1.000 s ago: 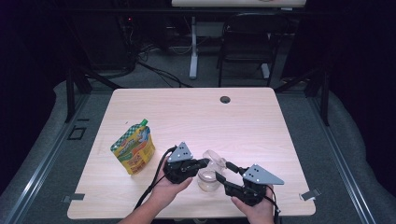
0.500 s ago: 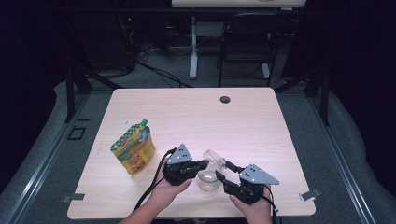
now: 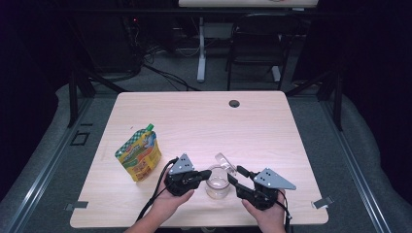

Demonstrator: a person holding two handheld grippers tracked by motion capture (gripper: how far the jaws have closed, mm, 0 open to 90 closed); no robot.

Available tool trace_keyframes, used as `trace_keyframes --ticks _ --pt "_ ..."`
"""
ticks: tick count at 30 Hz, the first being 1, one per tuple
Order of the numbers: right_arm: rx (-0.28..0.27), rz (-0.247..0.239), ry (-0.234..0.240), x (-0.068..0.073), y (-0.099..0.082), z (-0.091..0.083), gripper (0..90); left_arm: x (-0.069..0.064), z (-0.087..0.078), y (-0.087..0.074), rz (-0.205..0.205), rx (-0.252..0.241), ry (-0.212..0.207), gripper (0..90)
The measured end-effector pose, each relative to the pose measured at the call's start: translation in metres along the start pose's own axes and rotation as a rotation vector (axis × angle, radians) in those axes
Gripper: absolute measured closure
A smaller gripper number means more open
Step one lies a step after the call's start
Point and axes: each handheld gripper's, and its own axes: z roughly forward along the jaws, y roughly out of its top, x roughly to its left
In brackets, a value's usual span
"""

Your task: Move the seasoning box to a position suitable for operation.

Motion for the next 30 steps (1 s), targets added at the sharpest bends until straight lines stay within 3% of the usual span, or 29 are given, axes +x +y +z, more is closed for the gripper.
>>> trace_keyframes --ticks 17,30 --pt "0.0 0.043 -0.026 -0.012 0.006 -0.003 58.4 0.001 0.001 -0.005 -0.001 0.003 -0.003 89.0" --pt "0.069 0.084 -0.049 -0.024 0.011 -0.002 64.4 0.001 -0.001 -0.005 0.002 0.008 0.003 88.0"
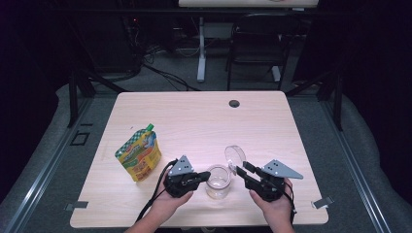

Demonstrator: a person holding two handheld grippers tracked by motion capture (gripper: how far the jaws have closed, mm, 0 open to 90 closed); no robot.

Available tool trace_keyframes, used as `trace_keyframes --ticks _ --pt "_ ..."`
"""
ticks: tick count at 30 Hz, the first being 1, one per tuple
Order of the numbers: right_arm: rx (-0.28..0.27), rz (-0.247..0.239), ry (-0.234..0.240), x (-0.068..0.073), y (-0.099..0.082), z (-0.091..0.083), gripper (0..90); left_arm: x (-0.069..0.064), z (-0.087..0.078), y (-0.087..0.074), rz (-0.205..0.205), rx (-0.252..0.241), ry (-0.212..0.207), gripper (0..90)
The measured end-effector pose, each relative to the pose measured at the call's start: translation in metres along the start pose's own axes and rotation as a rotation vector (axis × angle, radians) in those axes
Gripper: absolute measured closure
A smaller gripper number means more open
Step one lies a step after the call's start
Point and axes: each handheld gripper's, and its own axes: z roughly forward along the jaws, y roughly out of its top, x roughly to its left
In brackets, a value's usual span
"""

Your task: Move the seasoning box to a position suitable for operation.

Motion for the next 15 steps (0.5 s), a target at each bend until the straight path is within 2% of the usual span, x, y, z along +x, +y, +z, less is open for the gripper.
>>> trace_keyframes --ticks 6,15 --pt "0.029 0.017 0.015 -0.002 0.001 0.0 64.6 0.004 -0.007 -0.003 -0.001 0.008 0.016 86.8" --pt "0.104 -0.024 0.0 0.003 0.003 0.002 64.7 0.015 -0.031 -0.012 -0.035 -0.003 0.049 80.5"
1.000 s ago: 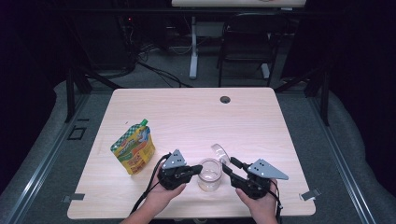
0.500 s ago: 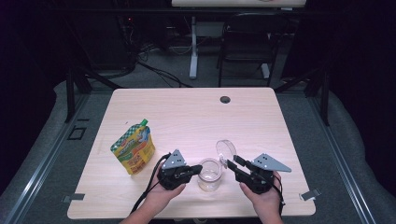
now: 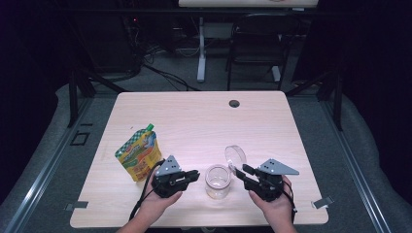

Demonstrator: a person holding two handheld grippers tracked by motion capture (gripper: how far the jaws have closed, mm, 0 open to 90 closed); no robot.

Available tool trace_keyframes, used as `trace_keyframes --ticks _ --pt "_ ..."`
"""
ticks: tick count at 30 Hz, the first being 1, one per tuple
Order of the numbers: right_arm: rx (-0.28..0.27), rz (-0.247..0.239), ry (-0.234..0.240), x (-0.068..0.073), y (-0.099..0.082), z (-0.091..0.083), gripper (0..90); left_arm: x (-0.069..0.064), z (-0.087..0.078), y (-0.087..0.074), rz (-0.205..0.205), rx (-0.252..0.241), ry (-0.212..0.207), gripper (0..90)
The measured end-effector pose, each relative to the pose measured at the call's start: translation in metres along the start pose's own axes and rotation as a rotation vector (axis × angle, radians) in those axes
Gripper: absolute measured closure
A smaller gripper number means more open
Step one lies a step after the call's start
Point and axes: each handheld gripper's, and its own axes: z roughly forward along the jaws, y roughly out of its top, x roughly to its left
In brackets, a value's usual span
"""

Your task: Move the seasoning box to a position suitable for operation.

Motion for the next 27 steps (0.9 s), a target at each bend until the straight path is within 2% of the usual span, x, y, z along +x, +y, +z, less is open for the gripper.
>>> trace_keyframes --ticks 9,13,16,17,19,27 --pt "0.06 0.009 0.013 0.0 0.005 -0.001 65.3 0.015 -0.03 -0.013 -0.044 -0.001 0.053 75.0" --pt "0.095 0.013 0.016 -0.001 0.009 -0.001 65.3 0.019 -0.042 -0.021 -0.04 0.014 0.077 72.5" --pt "0.108 0.02 0.017 -0.002 0.01 0.0 65.3 0.021 -0.047 -0.024 -0.04 0.016 0.091 71.8" --pt "0.142 0.028 0.028 -0.004 0.012 0.002 65.3 0.021 -0.048 -0.026 -0.045 0.014 0.095 70.9" --pt "0.159 0.024 0.032 -0.005 0.013 0.004 65.3 0.024 -0.053 -0.029 -0.045 0.018 0.111 68.7" --pt "0.182 0.012 0.036 -0.003 0.016 0.004 65.3 0.033 -0.064 -0.036 -0.09 -0.008 0.14 64.8"
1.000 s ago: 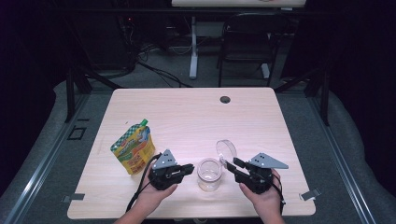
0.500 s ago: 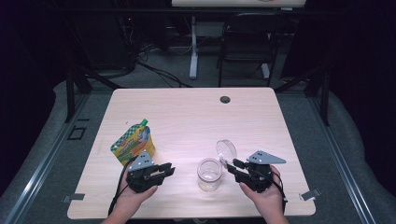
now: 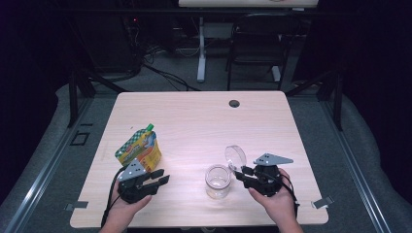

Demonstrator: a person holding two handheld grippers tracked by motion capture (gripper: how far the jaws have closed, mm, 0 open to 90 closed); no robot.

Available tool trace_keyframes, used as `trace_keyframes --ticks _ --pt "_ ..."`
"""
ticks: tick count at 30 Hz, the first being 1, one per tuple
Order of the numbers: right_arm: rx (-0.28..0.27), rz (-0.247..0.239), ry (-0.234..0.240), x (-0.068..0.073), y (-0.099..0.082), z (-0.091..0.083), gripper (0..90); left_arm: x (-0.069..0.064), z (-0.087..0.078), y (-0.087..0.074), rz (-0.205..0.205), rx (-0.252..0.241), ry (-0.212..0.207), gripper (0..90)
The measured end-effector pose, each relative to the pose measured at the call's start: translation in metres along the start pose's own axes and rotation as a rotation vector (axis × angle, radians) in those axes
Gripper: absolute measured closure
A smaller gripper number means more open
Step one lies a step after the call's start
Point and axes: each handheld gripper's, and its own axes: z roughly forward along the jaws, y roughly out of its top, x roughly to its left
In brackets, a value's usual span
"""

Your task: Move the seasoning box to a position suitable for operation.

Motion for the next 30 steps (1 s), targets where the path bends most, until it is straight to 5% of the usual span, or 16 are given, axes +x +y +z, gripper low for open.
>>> trace_keyframes --ticks 9,17,30 --pt "-0.003 0.021 0.013 -0.001 -0.007 -0.004 63.5 0.009 -0.017 0.0 -0.039 -0.01 0.029 60.2" --pt "-0.011 0.009 0.07 -0.007 -0.013 -0.01 65.3 0.015 -0.04 -0.003 -0.054 -0.047 0.078 57.2" --pt "-0.006 -0.173 0.205 0.01 -0.015 -0.008 63.9 0.024 -0.058 -0.01 -0.099 -0.057 0.114 56.6"
